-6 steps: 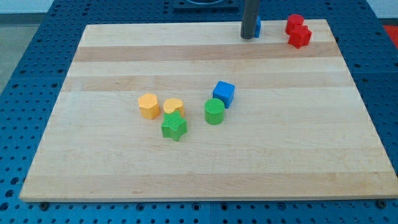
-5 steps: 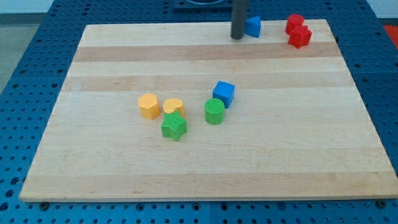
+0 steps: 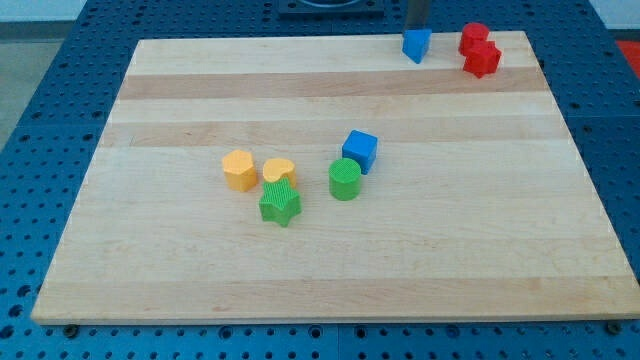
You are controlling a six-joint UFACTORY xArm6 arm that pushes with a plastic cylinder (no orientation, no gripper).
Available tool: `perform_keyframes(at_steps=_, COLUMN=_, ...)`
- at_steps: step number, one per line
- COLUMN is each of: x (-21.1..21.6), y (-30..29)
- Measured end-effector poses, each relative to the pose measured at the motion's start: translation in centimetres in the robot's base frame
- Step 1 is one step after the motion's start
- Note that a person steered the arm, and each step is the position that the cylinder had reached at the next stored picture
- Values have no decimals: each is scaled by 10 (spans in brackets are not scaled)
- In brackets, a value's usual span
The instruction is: Move the blue triangle closer to the red blocks
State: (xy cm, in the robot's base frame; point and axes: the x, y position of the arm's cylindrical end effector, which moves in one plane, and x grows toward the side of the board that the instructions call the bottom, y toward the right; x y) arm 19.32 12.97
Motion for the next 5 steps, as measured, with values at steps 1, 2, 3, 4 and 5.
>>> perform_keyframes(at_steps=1, x=-2, y=-9)
perform_keyframes(at_steps=2, x=-1, y=-48)
perform_keyframes(at_steps=3, x=4, y=-63)
perform_keyframes(at_steps=4, x=7, y=-53)
perform_keyframes(at_steps=5, x=18, y=-14)
